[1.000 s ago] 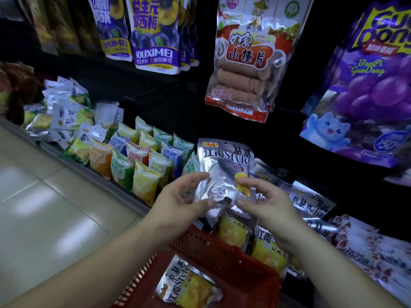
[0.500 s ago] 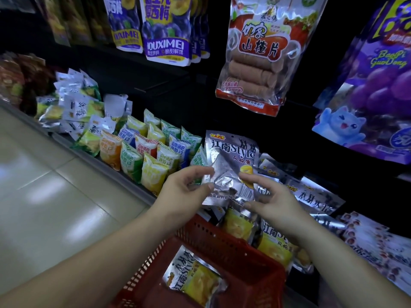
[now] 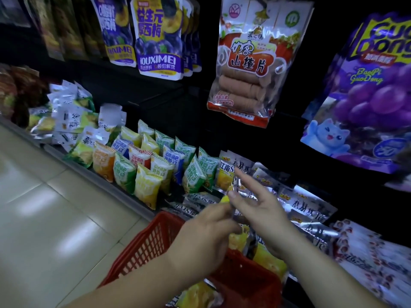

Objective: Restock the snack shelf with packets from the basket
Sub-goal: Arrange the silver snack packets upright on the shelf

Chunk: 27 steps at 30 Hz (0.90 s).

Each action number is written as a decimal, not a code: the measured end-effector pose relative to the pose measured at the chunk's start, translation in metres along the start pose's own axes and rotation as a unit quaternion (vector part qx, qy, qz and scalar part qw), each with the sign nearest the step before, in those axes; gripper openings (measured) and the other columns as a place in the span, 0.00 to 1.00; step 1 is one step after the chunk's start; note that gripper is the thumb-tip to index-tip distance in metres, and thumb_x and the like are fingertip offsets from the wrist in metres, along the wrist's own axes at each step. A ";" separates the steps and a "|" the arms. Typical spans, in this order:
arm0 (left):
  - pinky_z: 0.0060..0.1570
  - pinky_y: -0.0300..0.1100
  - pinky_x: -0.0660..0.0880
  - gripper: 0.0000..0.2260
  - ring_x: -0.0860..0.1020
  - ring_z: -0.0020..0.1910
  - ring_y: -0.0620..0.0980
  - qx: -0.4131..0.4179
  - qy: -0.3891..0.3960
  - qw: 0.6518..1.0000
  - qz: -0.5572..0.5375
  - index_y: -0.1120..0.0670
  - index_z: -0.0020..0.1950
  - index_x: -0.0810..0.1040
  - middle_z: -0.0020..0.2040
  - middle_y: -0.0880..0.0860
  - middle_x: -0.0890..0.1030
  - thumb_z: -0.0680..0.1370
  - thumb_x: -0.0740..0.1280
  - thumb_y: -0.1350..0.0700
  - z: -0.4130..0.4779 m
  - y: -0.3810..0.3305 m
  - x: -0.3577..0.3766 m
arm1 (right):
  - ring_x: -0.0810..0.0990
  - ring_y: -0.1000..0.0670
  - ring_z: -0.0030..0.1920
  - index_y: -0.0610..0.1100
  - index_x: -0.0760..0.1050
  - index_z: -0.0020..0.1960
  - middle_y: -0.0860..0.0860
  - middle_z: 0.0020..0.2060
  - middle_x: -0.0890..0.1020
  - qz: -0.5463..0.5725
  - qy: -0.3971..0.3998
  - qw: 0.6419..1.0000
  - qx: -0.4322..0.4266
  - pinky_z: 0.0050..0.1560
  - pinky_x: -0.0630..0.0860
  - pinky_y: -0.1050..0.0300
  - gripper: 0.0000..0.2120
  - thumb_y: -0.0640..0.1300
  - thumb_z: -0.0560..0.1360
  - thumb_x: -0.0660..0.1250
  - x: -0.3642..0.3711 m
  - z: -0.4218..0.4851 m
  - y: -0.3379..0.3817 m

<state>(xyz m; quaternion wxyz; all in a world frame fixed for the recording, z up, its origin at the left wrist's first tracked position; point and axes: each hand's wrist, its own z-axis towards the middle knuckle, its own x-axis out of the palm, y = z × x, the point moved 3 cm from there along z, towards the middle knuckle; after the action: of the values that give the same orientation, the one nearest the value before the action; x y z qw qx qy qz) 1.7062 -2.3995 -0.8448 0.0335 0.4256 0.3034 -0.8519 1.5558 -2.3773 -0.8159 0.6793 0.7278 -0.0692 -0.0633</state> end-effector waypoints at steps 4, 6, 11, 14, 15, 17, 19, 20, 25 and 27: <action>0.44 0.51 0.81 0.14 0.72 0.72 0.51 0.065 0.065 0.995 0.029 0.49 0.50 0.79 0.72 0.48 0.74 0.75 0.57 0.62 -0.005 -0.006 0.017 | 0.83 0.59 0.51 0.64 0.80 0.63 0.49 0.58 0.83 -0.035 -0.117 0.992 0.016 0.44 0.81 0.59 0.19 0.43 0.78 0.74 -0.013 0.004 -0.010; 0.47 0.51 0.82 0.15 0.71 0.74 0.50 0.082 0.079 0.993 0.030 0.50 0.51 0.81 0.73 0.48 0.75 0.75 0.57 0.62 -0.004 -0.006 0.018 | 0.80 0.57 0.59 0.62 0.80 0.64 0.51 0.62 0.80 -0.031 -0.118 0.992 0.025 0.46 0.79 0.57 0.20 0.40 0.78 0.74 -0.019 0.006 -0.014; 0.52 0.46 0.81 0.12 0.70 0.73 0.45 0.099 0.084 0.991 0.014 0.46 0.63 0.78 0.76 0.45 0.69 0.82 0.61 0.56 -0.002 -0.021 0.007 | 0.81 0.46 0.55 0.64 0.82 0.54 0.52 0.61 0.80 -0.079 -0.139 0.987 0.018 0.44 0.76 0.53 0.28 0.29 0.77 0.66 -0.027 0.010 -0.019; 0.56 0.44 0.78 0.13 0.73 0.67 0.38 -0.044 0.020 0.996 -0.069 0.43 0.62 0.77 0.73 0.39 0.68 0.80 0.67 0.41 0.006 -0.004 -0.006 | 0.79 0.44 0.43 0.64 0.83 0.52 0.53 0.57 0.81 -0.076 -0.164 0.983 -0.002 0.34 0.73 0.59 0.30 0.27 0.77 0.63 -0.033 0.011 -0.015; 0.58 0.44 0.77 0.15 0.73 0.67 0.36 -0.098 -0.001 0.990 -0.099 0.42 0.61 0.78 0.71 0.37 0.69 0.78 0.67 0.37 0.010 0.005 -0.009 | 0.76 0.45 0.41 0.63 0.83 0.53 0.54 0.56 0.81 -0.070 -0.169 0.983 -0.007 0.34 0.72 0.58 0.30 0.27 0.78 0.63 -0.035 0.011 -0.014; 0.63 0.46 0.76 0.20 0.71 0.67 0.32 -0.202 -0.009 0.956 -0.211 0.41 0.59 0.79 0.68 0.33 0.71 0.76 0.65 0.31 0.017 0.022 -0.014 | 0.70 0.45 0.35 0.63 0.83 0.54 0.55 0.54 0.81 -0.061 -0.168 0.984 -0.016 0.32 0.68 0.53 0.31 0.26 0.77 0.62 -0.039 0.010 -0.013; 0.64 0.52 0.76 0.20 0.76 0.64 0.36 -0.264 0.004 0.916 -0.303 0.41 0.59 0.80 0.63 0.36 0.76 0.75 0.65 0.30 0.018 0.034 -0.014 | 0.64 0.47 0.31 0.64 0.82 0.55 0.52 0.57 0.81 -0.057 -0.156 0.986 -0.023 0.30 0.64 0.54 0.32 0.25 0.77 0.62 -0.040 0.010 -0.011; 0.63 0.54 0.78 0.17 0.79 0.61 0.41 -0.275 0.010 0.907 -0.318 0.40 0.59 0.80 0.63 0.38 0.77 0.76 0.68 0.33 0.019 0.037 -0.014 | 0.62 0.47 0.30 0.64 0.82 0.56 0.52 0.59 0.81 -0.054 -0.147 0.987 -0.026 0.30 0.63 0.54 0.32 0.26 0.77 0.62 -0.040 0.010 -0.011; 0.52 0.41 0.82 0.17 0.82 0.58 0.43 -0.323 -0.009 0.852 -0.412 0.47 0.58 0.80 0.62 0.48 0.81 0.73 0.80 0.57 0.028 0.044 -0.013 | 0.72 0.49 0.34 0.60 0.80 0.60 0.51 0.57 0.83 -0.015 -0.061 0.998 -0.019 0.34 0.69 0.56 0.30 0.25 0.78 0.64 -0.026 0.008 -0.007; 0.56 0.44 0.81 0.18 0.80 0.60 0.46 -0.355 -0.034 0.835 -0.419 0.46 0.57 0.81 0.62 0.47 0.82 0.71 0.81 0.56 0.030 0.050 -0.014 | 0.74 0.52 0.34 0.56 0.77 0.61 0.53 0.57 0.84 0.015 -0.045 0.999 -0.002 0.32 0.70 0.60 0.26 0.25 0.79 0.63 -0.023 0.007 -0.004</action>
<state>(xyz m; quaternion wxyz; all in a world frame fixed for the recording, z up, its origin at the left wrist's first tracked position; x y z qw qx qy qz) 1.7101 -2.4589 -0.8447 -0.1677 0.1869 0.7334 -0.6317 1.5323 -2.3800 -0.8210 0.6781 0.7216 -0.1102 -0.0860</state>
